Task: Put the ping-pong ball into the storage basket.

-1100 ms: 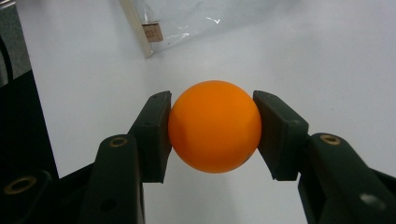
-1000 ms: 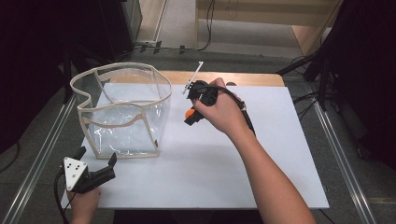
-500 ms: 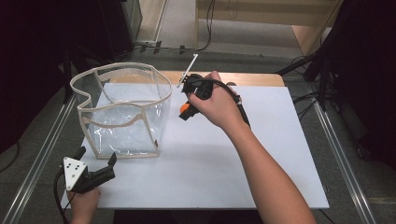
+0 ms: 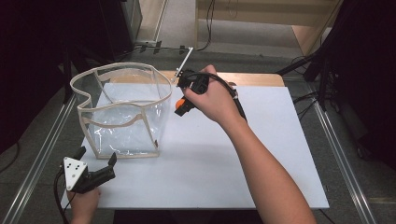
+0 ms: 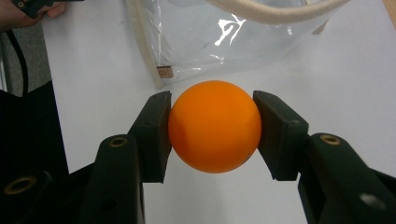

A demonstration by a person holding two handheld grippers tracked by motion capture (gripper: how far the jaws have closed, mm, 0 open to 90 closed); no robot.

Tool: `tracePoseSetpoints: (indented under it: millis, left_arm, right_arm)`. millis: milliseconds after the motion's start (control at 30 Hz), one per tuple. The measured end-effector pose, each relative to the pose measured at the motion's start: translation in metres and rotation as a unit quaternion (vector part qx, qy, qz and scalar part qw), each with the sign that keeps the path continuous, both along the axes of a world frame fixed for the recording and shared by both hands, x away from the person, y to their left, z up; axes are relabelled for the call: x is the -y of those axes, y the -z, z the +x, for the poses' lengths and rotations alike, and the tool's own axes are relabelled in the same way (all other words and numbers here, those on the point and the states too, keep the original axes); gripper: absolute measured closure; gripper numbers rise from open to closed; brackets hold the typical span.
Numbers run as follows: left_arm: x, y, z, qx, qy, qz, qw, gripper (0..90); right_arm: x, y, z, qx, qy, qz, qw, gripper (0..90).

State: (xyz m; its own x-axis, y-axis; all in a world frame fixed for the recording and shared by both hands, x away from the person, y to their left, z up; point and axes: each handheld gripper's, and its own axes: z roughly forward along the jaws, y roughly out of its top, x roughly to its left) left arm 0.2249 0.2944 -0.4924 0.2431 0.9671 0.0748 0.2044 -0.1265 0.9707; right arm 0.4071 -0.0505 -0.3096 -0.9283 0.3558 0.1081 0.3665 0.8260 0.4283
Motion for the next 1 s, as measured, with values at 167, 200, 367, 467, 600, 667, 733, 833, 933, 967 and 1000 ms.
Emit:
tracePoseSetpoints:
  millis: [167, 200, 367, 467, 600, 667, 733, 833, 933, 967, 1000]
  left_arm:
    - [0.0, 0.0, 0.0, 0.0, 0.0, 0.0, 1.0, 0.0]
    - [0.0, 0.0, 0.0, 0.0, 0.0, -0.001, 1.0, 0.0]
    - [0.0, 0.0, 0.0, 0.0, 0.001, -0.001, 1.0, 0.0]
    - [0.0, 0.0, 0.0, -0.001, 0.001, -0.001, 1.0, 0.0]
    - [0.0, 0.0, 0.0, 0.0, 0.001, -0.001, 1.0, 0.0]
    - [0.0, 0.0, 0.0, 0.0, 0.001, -0.002, 1.0, 0.0]
    - [0.0, 0.0, 0.0, 0.0, 0.0, -0.002, 1.0, 0.0]
    - [0.0, 0.0, 0.0, 0.0, 0.0, -0.002, 1.0, 0.0]
    - [-0.001, 0.0, 0.0, 0.0, 0.001, -0.002, 1.0, 0.0]
    - [-0.001, 0.0, 0.0, -0.001, 0.0, -0.001, 1.0, 0.0]
    - [-0.001, 0.0, 0.0, -0.001, 0.0, -0.002, 1.0, 0.0]
  right_arm:
    - [-0.002, -0.005, 0.002, 0.001, -0.003, 0.009, 1.0, 47.4]
    - [-0.003, -0.006, 0.003, -0.001, -0.003, 0.01, 0.9999, 47.4]
    - [-0.007, -0.011, 0.005, -0.002, -0.007, 0.013, 0.9999, 47.4]
    - [-0.009, -0.015, 0.007, -0.001, -0.01, 0.02, 0.9998, 47.4]
    - [-0.01, -0.018, 0.009, -0.005, -0.013, 0.026, 0.9996, 47.4]
    - [-0.01, -0.02, 0.01, -0.006, -0.014, 0.031, 0.9994, 47.4]
    - [-0.01, -0.021, 0.011, -0.005, -0.014, 0.031, 0.9994, 47.4]
    - [-0.011, -0.023, 0.014, -0.007, -0.013, 0.034, 0.9993, 47.4]
    - [-0.013, -0.025, 0.016, -0.005, -0.015, 0.032, 0.9994, 47.4]
    - [-0.014, -0.025, 0.016, -0.005, -0.016, 0.03, 0.9994, 47.4]
    - [-0.015, -0.025, 0.017, -0.005, -0.016, 0.032, 0.9994, 47.4]
